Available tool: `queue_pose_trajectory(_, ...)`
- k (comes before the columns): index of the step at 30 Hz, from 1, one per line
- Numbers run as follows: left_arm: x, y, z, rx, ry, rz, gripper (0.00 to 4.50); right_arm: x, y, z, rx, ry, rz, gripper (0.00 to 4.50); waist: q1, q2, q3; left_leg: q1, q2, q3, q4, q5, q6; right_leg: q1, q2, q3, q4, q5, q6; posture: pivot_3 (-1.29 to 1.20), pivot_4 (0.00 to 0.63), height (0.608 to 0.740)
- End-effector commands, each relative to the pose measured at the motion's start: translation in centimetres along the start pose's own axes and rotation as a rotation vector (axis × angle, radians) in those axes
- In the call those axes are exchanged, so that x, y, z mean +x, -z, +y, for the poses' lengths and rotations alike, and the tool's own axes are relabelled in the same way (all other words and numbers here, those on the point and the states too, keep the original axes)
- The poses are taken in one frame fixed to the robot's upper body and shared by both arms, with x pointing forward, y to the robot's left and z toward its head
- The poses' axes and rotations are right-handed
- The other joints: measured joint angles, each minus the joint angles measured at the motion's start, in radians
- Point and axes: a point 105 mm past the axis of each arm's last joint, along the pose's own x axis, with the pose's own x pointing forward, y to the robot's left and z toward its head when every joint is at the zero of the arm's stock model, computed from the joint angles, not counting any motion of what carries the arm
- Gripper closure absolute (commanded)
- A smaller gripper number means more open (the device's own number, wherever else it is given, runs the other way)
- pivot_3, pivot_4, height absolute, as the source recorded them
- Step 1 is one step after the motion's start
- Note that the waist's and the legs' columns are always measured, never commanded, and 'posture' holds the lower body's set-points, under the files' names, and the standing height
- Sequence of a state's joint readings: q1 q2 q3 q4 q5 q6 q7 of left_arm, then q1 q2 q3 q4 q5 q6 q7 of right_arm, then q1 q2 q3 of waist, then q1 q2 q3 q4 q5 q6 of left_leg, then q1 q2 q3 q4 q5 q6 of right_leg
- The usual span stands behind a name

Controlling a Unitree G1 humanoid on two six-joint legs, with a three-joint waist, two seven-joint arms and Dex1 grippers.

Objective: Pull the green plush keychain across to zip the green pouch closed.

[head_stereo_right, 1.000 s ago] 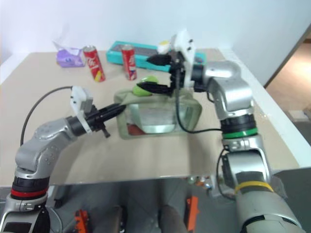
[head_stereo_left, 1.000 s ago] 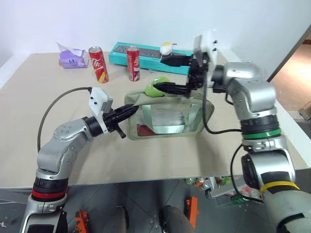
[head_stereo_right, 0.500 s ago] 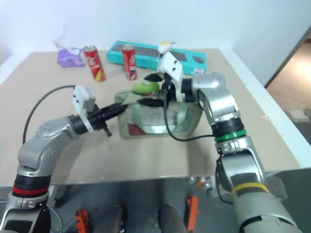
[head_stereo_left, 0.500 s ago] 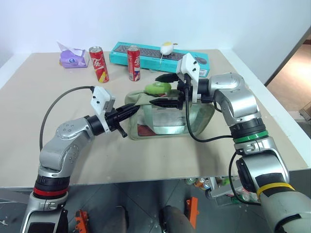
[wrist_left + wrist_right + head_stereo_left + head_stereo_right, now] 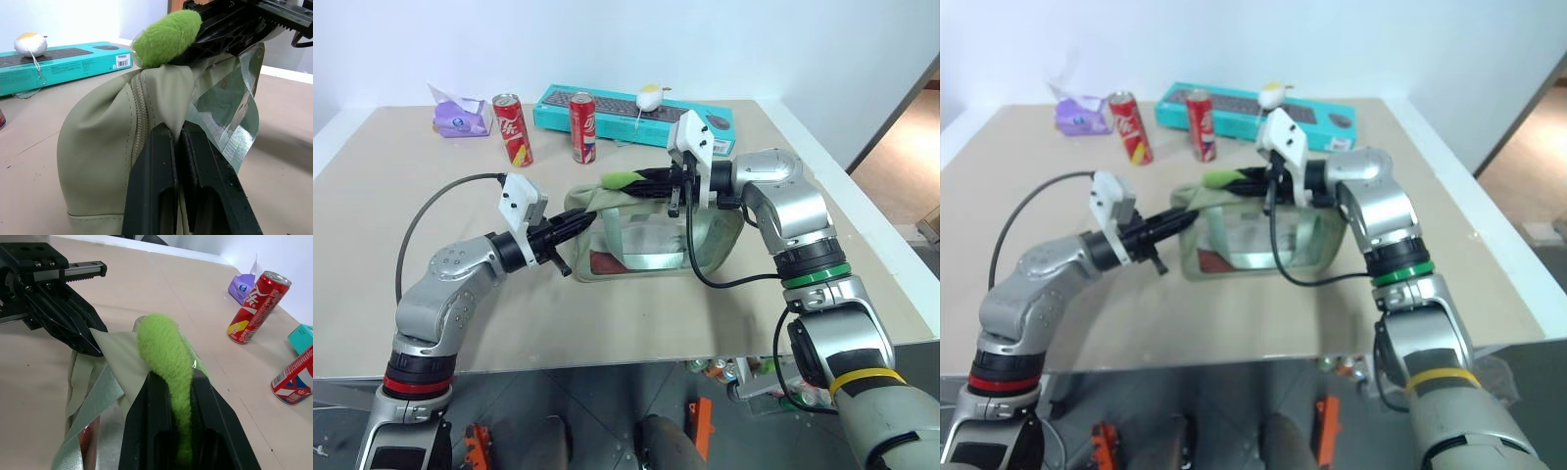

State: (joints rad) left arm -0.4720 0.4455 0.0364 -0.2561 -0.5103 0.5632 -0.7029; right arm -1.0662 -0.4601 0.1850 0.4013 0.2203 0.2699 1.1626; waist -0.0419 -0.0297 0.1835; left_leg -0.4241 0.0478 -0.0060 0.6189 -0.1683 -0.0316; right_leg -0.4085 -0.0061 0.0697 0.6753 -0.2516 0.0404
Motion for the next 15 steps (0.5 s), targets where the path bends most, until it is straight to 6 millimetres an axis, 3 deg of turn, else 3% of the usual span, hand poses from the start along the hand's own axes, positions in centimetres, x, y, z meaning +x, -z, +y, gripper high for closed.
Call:
queue_pose_trajectory(1, 0.4, 0.3, -0.7, -0.002, 0.033, 0.009, 4.50, -1.1, -2.0, -1.1, -0.041, 0.051, -0.059, 4.22, 0.000, 0.000, 0.000, 0.000, 0.000, 0.000, 0.000, 0.000, 0.000, 0.000, 0.000, 0.000, 0.000, 0.000, 0.000, 0.00, 0.150, 0.740)
queue_pose_trajectory(15, 0.3, 0.7, -0.6, -0.010, 0.032, 0.026, 4.50, -1.6, -3.0, -1.0, 0.008, 0.052, -0.129, 4.37, 0.000, 0.000, 0.000, 0.000, 0.000, 0.000, 0.000, 0.000, 0.000, 0.000, 0.000, 0.000, 0.000, 0.000, 0.000, 0.00, 0.150, 0.740)
